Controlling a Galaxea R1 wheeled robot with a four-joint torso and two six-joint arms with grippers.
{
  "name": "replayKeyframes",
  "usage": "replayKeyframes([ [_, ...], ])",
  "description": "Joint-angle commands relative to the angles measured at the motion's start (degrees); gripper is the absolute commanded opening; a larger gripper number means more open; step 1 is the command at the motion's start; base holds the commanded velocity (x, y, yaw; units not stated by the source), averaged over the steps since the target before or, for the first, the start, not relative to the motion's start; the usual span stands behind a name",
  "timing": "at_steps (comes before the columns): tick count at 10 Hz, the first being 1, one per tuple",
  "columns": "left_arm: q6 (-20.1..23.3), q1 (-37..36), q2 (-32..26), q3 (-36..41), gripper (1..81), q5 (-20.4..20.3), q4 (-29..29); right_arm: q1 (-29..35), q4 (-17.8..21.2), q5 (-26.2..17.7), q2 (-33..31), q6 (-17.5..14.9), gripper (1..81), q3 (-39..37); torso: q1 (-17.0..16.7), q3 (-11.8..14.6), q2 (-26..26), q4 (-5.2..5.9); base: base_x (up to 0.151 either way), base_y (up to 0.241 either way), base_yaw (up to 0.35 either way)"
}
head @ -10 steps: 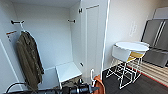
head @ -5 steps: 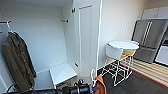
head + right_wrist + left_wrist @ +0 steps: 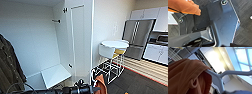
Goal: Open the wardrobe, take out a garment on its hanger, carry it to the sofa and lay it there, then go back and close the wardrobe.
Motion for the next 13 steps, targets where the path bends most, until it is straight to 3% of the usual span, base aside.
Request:
replayKeyframes([
  [1, 0.78, -9.78, -0.01, 3.57, 1.0, -5.72, 2.29, 2.83, 0.45, -3.01, 0.20, 0.04, 81.1, 0.04, 0.00, 0.00, 0.00, 0.00, 0.000, 0.000, -0.202],
  [13, 1.31, -9.51, -1.24, 4.89, 1.0, -5.80, 2.37, 2.83, 0.44, -3.01, 0.38, -0.04, 81.1, 0.21, 0.00, 0.00, 0.00, 0.00, 0.000, 0.000, -0.215],
])
